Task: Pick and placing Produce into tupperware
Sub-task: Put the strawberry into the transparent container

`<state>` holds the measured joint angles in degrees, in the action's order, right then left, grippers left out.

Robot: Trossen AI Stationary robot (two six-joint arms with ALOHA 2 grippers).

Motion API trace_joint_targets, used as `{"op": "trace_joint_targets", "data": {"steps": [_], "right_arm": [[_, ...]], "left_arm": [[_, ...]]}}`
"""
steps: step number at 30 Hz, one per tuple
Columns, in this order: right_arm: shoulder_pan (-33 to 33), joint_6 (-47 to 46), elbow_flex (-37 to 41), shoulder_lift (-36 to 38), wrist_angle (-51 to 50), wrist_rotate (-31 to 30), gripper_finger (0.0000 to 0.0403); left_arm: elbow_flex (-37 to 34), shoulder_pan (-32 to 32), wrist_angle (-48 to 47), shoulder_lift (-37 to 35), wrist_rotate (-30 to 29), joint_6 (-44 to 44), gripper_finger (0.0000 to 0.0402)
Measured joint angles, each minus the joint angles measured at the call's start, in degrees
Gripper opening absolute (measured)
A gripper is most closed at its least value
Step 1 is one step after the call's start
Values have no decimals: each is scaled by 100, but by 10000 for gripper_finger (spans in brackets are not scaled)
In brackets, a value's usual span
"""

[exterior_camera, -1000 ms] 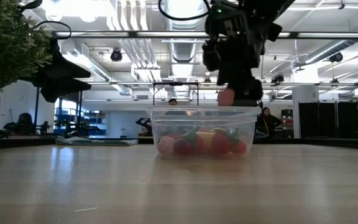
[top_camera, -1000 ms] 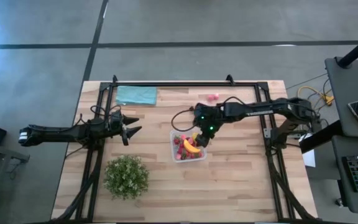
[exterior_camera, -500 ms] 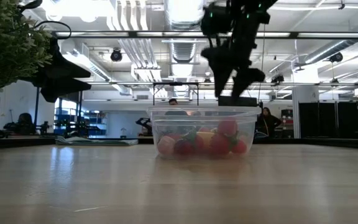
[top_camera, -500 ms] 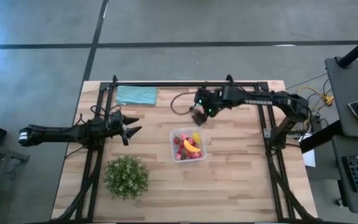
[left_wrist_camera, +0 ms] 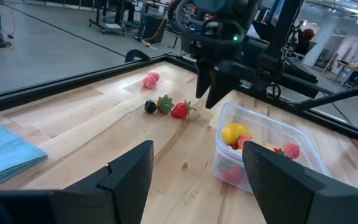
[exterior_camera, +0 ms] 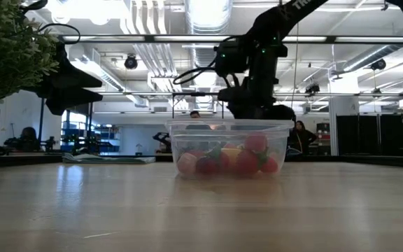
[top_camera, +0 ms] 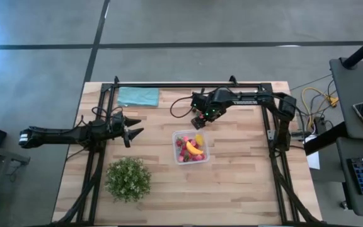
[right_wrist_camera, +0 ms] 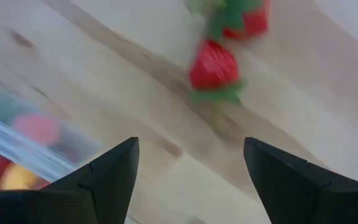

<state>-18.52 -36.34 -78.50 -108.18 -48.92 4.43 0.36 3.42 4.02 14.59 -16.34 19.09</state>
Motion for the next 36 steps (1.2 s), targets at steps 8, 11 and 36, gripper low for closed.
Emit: {"op": "trace_joint_targets", "data": {"steps": [8,11,36], "right_arm": [[-2,10,-7,4,514,-298,282],[-17,1,0,-27,552,-594,282],[-42,-337,4,-669,777,-800,262]], "left_arm": [[0,-1,-1,-9,0,0,233],[-2,-2,-1,-6,0,0,233],[0,-2,1,-4,0,0,233]]}}
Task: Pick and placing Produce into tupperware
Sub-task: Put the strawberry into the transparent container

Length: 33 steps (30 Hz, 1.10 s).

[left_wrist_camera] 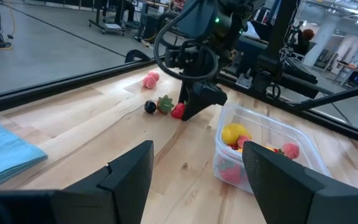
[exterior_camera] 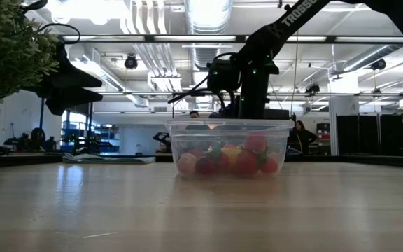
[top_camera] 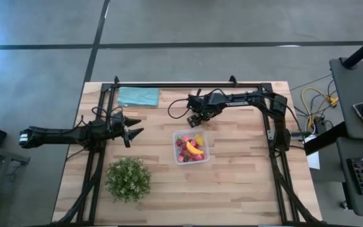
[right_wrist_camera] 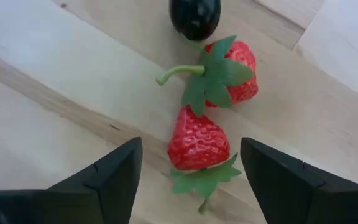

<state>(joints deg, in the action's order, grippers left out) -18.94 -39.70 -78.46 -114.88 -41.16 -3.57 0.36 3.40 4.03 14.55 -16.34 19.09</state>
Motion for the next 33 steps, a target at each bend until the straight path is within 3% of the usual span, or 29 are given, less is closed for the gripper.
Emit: {"op": "trace_joint_targets", "data": {"steps": [10,21,33], "right_arm": [[-24,-41,0,-41,-2,-123,250],[-61,-36,0,-41,5,-99,168],[-57,-38,4,228,-38,267,138]], "left_arm": [[0,1,-2,-2,0,0,233],[0,2,-2,4,0,0,233],[-1,1,-2,3,0,1,233]]}}
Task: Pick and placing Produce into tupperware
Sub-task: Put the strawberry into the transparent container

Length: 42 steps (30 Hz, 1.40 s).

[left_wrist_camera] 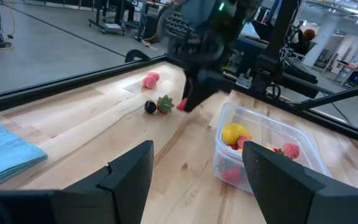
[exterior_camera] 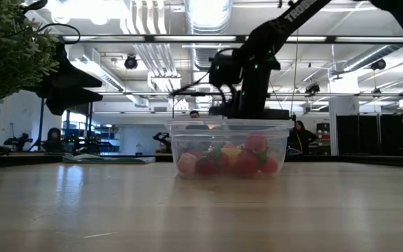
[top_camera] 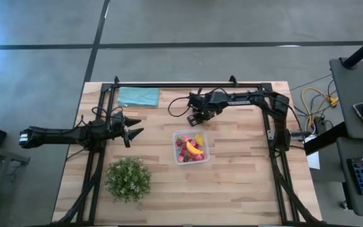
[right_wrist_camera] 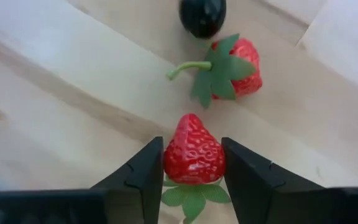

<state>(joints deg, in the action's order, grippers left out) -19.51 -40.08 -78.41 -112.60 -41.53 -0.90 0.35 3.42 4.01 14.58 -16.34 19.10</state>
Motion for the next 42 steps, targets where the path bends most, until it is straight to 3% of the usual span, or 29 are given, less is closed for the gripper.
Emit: {"op": "trace_joint_targets", "data": {"steps": [6,13,19,32,38,42], "right_arm": [[-2,1,0,868,-67,217,139],[213,205,0,1706,-242,1549,139],[847,505,-2,1885,-317,1650,139],[1584,896,-2,1493,-201,488,186],[1556,613,-2,1421,354,247,220],[1310,-150,-107,1456,212,-202,230]], "left_arm": [[1,0,2,1,0,-1,233],[-1,-2,0,-5,0,1,233],[0,-1,0,-6,0,-1,233],[0,-1,0,1,0,1,233],[1,-1,0,0,0,0,233],[1,-2,0,1,0,1,233]]}}
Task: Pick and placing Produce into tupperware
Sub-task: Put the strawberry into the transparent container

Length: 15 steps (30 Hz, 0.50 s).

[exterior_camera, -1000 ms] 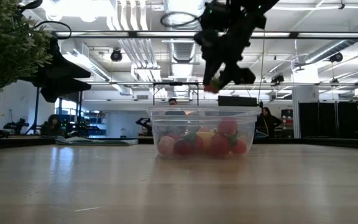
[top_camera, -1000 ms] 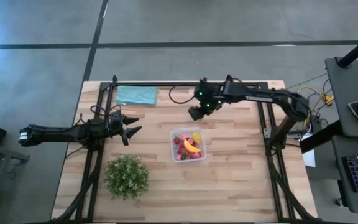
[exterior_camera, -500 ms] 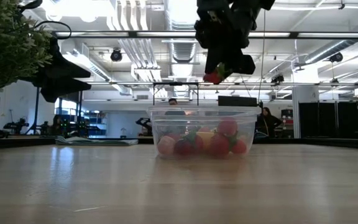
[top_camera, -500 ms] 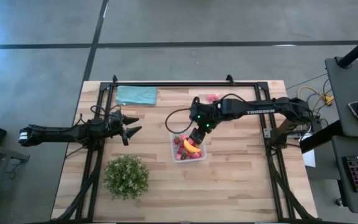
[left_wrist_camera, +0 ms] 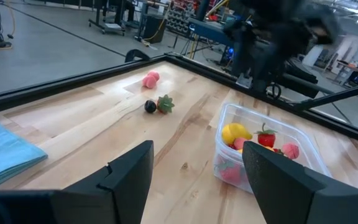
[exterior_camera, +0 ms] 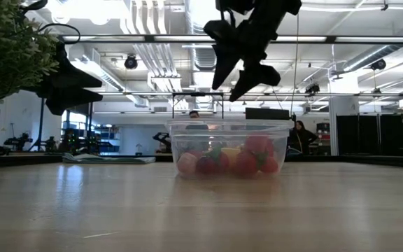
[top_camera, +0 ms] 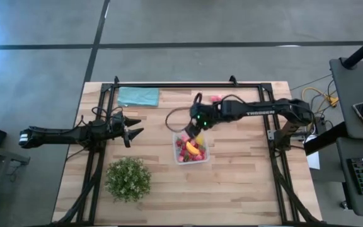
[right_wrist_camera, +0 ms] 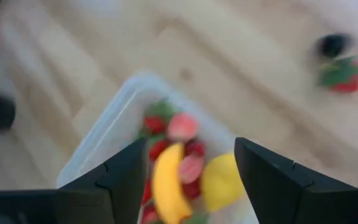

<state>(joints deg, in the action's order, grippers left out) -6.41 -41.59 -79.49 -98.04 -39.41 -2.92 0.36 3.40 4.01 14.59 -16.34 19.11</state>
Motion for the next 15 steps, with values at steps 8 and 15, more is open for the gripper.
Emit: {"op": "trace_joint_targets", "data": {"steps": [8,15], "right_arm": [[-713,903,-50,-180,-687,-34,231],[-800,2274,-50,-673,-788,-56,230]], "left_arm": [[0,2,0,-2,0,-1,233],[0,2,-2,-2,0,0,233]]}}
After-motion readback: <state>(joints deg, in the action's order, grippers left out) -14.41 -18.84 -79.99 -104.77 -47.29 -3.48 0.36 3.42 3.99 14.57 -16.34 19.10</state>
